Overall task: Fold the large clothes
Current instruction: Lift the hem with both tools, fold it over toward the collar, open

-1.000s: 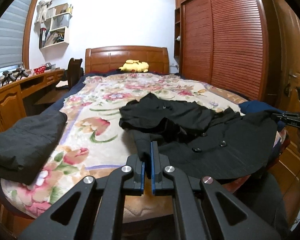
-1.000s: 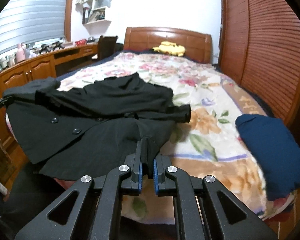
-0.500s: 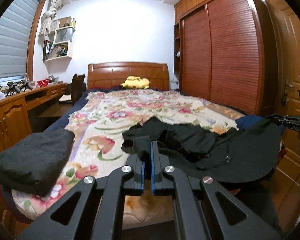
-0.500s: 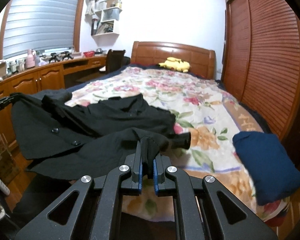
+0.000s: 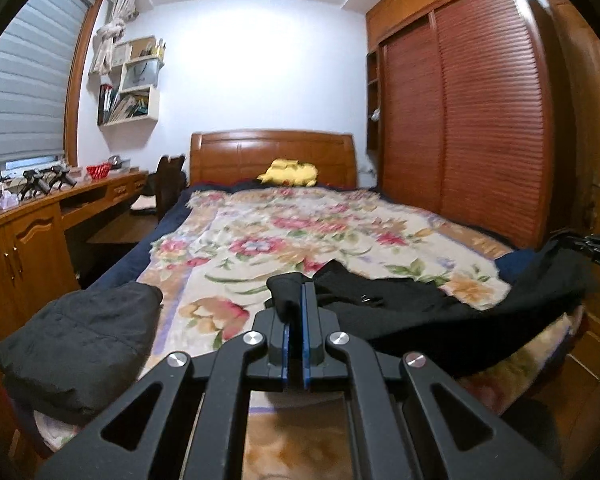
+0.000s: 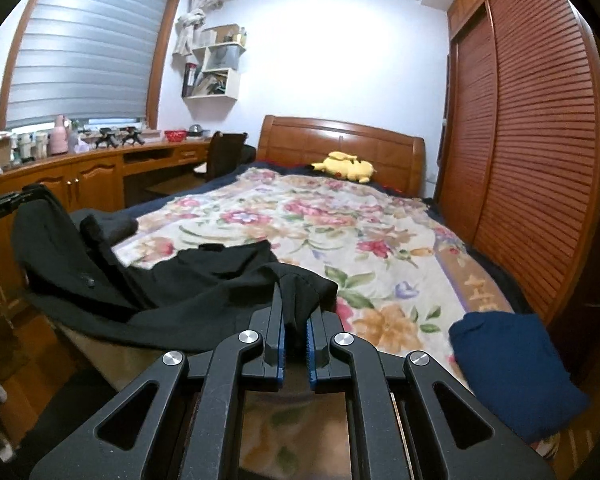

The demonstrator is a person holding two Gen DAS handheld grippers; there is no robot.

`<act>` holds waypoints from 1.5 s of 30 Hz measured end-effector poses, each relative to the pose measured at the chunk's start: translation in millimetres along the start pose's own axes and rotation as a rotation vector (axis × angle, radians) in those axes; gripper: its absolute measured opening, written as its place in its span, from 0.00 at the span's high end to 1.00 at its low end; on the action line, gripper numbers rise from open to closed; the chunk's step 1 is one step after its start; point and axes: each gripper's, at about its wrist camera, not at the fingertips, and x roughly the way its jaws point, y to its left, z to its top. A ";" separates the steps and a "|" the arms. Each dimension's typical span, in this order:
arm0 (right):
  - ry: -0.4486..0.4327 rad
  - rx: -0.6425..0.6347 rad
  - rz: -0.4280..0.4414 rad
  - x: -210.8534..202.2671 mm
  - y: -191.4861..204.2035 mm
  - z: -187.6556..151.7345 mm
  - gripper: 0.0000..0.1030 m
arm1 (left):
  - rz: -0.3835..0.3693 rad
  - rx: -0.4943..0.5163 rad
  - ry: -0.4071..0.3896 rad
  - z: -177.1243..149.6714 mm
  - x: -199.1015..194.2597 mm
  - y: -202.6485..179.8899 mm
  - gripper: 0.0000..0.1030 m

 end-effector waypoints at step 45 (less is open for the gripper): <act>0.281 -0.053 -0.141 415.4 -77.2 32.6 0.95 | 0.177 0.000 0.276 24.6 366.0 58.7 0.98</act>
